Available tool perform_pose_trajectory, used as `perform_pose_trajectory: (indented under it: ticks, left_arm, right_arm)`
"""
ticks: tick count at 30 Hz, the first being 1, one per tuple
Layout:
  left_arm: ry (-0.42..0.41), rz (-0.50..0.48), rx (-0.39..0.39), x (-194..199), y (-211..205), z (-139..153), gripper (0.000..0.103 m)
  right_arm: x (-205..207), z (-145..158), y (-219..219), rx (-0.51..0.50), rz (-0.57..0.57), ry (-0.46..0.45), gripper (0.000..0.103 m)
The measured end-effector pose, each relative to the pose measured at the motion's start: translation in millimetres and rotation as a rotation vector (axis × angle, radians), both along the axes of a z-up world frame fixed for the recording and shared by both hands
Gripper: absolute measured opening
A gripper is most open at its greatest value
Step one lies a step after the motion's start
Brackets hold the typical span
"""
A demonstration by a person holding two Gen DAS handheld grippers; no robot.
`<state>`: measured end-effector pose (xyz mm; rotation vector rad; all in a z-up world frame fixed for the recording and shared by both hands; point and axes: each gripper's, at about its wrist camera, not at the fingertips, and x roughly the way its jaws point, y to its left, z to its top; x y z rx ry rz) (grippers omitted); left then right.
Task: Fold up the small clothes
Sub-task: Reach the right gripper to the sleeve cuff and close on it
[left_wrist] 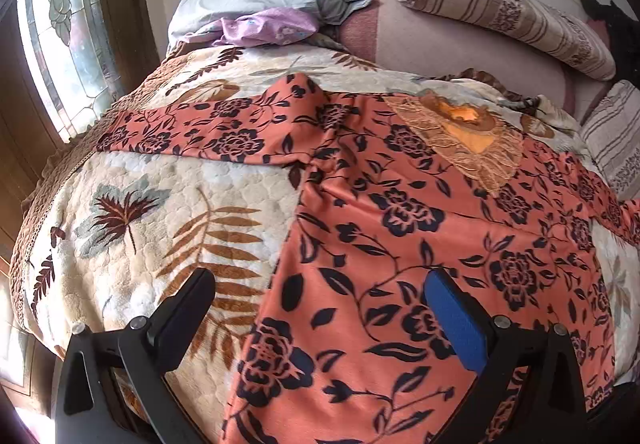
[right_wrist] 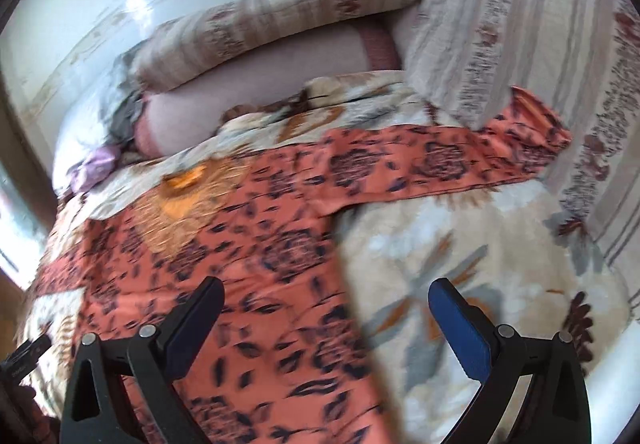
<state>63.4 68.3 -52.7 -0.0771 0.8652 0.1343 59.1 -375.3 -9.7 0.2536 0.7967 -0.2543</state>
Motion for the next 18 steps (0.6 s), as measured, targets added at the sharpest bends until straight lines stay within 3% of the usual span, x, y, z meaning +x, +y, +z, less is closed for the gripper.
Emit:
perform_pose_trajectory:
  ticks: [3, 8, 11, 13, 14, 17, 18]
  left_arm:
    - [0.019, 0.042, 0.024, 14, 20, -12, 0.103]
    - [0.053, 0.074, 0.052, 33, 38, -26, 0.103]
    - [0.056, 0.081, 0.054, 43, 44, -34, 0.103]
    - [0.061, 0.082, 0.055, 48, 48, -42, 0.103]
    - [0.064, 0.083, 0.057, 49, 49, -45, 0.103]
    - [0.06, 0.084, 0.04, 48, 57, -50, 0.103]
    - [0.059, 0.093, 0.032, 48, 61, -51, 0.103]
  right_arm:
    - [22, -11, -72, -0.181, -0.136, 0.066, 0.101]
    - [79, -11, -151, -0.562, -0.185, 0.17, 0.099]
    - [115, -13, -181, -0.668, -0.174, 0.208, 0.091]
    - [136, -23, -189, -0.728, -0.158, 0.261, 0.091]
    - [145, -30, -195, -0.735, -0.154, 0.298, 0.083]
    - [160, -50, -216, -0.644, -0.159, 0.406, 0.009]
    - [157, -54, -218, -0.592, -0.161, 0.419, 0.008]
